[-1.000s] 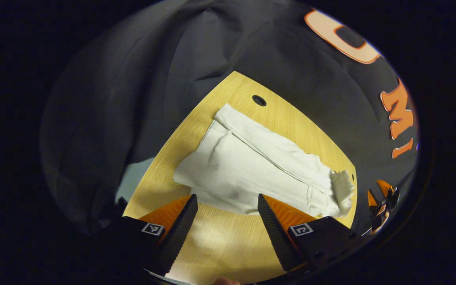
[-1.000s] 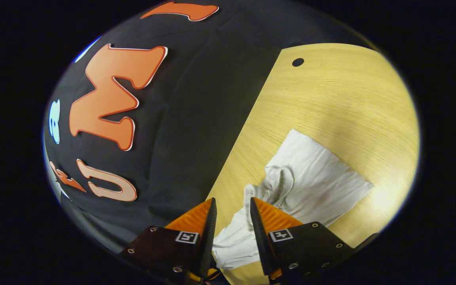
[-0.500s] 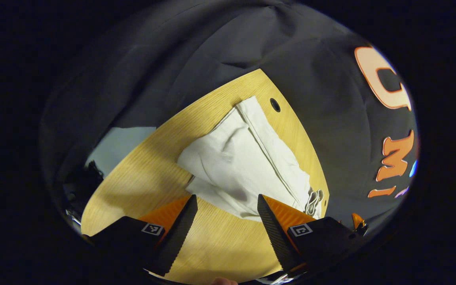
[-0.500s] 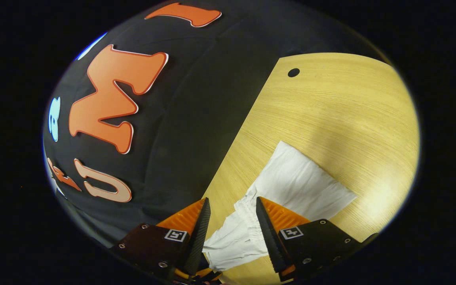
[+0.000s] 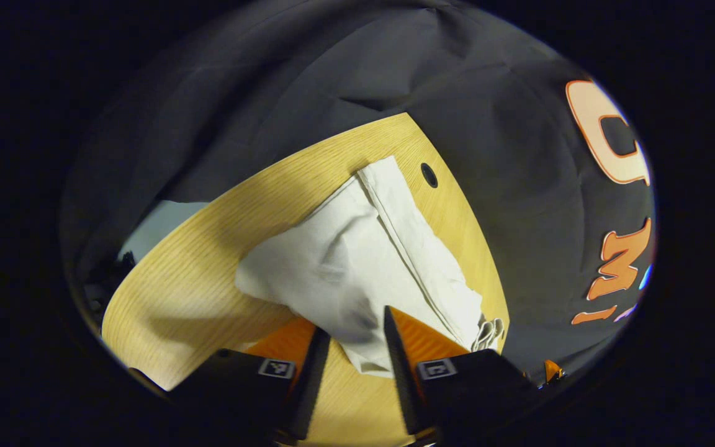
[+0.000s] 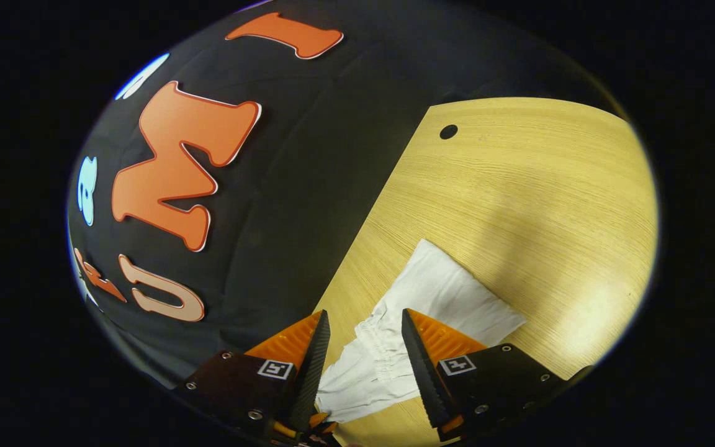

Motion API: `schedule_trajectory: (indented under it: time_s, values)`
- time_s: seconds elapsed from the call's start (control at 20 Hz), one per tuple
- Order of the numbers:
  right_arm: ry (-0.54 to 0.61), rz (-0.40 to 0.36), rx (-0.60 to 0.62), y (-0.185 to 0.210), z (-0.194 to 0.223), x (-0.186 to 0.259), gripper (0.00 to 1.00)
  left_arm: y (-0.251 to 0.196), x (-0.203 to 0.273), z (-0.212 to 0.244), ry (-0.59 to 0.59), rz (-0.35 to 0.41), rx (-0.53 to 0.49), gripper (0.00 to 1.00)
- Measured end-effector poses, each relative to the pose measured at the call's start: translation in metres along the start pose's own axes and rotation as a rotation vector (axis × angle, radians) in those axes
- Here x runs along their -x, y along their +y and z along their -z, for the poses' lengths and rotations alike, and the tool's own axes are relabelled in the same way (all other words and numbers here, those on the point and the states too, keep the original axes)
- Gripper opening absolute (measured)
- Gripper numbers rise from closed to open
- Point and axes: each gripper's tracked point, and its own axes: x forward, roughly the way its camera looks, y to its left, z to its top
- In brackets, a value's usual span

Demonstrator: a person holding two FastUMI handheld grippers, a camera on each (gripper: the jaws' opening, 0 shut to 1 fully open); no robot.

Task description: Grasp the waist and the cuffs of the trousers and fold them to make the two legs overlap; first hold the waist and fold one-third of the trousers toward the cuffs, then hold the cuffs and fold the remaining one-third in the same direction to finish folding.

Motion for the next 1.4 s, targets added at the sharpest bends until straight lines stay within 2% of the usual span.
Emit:
schedule_trajectory:
  time_s: [0.05,0.1,0.15,0.5,0.75,0.9,1.4]
  values:
    - [-0.002,0.011,0.005,-0.005,-0.001,0.003,0.71,0.004,0.001,-0.001,-0.011,-0.024,0.007,0.41]
    - [-0.005,0.022,0.014,-0.01,-0.002,0.005,0.71,0.003,-0.002,0.0,-0.022,-0.024,0.024,0.17]
    - [-0.007,0.03,0.022,-0.014,-0.004,0.007,0.71,0.002,0.004,0.0,-0.031,-0.022,0.024,0.14]
    - [0.01,0.016,0.133,-0.023,-0.012,0.017,0.75,-0.047,0.04,-0.011,-0.158,0.041,-0.039,0.09]
    - [0.01,0.022,0.211,-0.033,-0.03,0.02,0.97,-0.1,0.069,-0.01,-0.224,0.081,-0.104,0.09]
    - [0.019,0.02,0.226,-0.041,-0.04,0.023,0.98,-0.142,0.085,-0.008,-0.238,0.155,-0.072,0.09]
    - [0.041,0.027,0.334,-0.066,-0.067,0.034,0.98,-0.262,0.11,0.019,-0.285,0.258,-0.199,0.09]
